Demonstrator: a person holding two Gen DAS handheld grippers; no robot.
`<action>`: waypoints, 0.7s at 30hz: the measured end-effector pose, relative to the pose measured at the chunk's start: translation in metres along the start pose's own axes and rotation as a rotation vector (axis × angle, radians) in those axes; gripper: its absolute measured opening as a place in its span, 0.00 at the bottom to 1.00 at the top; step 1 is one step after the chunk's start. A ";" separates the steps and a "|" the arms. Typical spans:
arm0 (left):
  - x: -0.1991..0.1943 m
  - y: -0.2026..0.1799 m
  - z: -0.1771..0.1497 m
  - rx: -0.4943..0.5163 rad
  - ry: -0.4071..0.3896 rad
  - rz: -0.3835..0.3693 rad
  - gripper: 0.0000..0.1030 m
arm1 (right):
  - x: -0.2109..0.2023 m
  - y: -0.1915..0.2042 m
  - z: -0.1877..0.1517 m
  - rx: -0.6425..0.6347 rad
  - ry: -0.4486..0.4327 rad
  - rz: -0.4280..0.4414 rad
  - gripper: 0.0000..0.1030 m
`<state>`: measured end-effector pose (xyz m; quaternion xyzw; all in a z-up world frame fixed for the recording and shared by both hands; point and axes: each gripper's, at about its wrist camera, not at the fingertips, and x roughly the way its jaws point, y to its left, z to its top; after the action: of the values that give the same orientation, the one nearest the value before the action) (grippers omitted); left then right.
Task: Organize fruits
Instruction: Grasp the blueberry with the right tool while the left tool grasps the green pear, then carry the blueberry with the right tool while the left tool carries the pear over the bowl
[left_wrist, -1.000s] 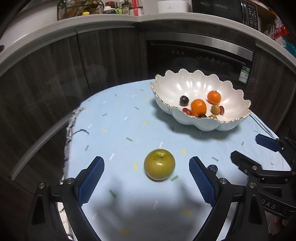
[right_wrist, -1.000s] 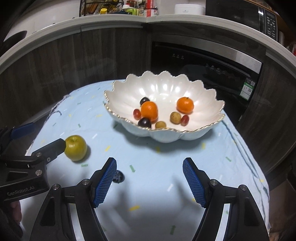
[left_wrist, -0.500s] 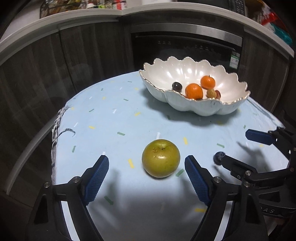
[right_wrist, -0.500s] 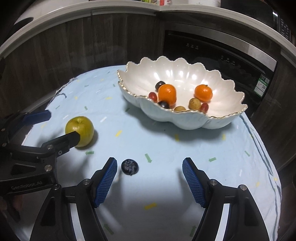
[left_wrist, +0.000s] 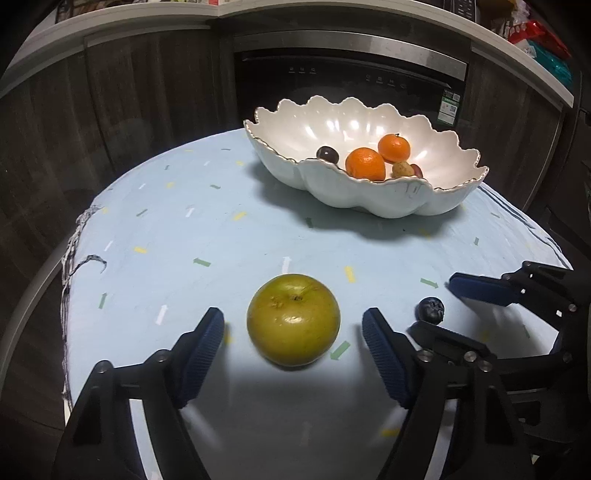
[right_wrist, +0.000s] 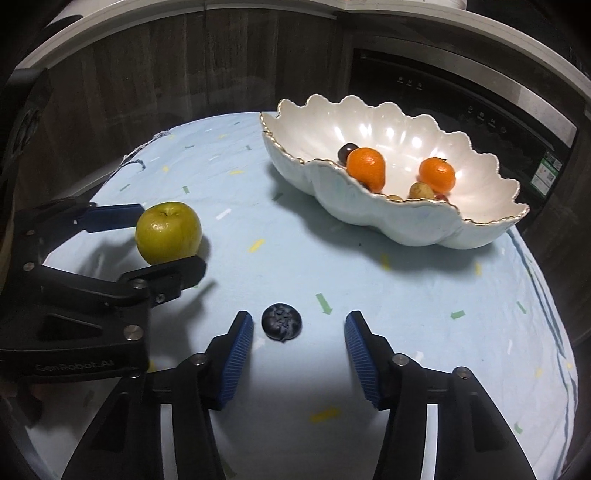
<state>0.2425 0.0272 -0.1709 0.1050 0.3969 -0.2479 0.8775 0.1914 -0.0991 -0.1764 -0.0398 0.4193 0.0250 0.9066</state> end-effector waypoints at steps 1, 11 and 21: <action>0.001 0.000 0.000 -0.002 0.003 -0.004 0.68 | 0.000 0.000 0.000 0.004 -0.001 0.007 0.48; 0.009 0.000 0.003 -0.009 0.037 -0.016 0.48 | 0.005 -0.004 0.003 0.034 -0.012 0.054 0.34; 0.009 -0.004 0.003 -0.020 0.041 0.020 0.46 | 0.005 -0.005 0.004 0.038 -0.016 0.076 0.22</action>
<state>0.2475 0.0196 -0.1752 0.1053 0.4161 -0.2328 0.8727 0.1978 -0.1041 -0.1773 -0.0063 0.4138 0.0517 0.9089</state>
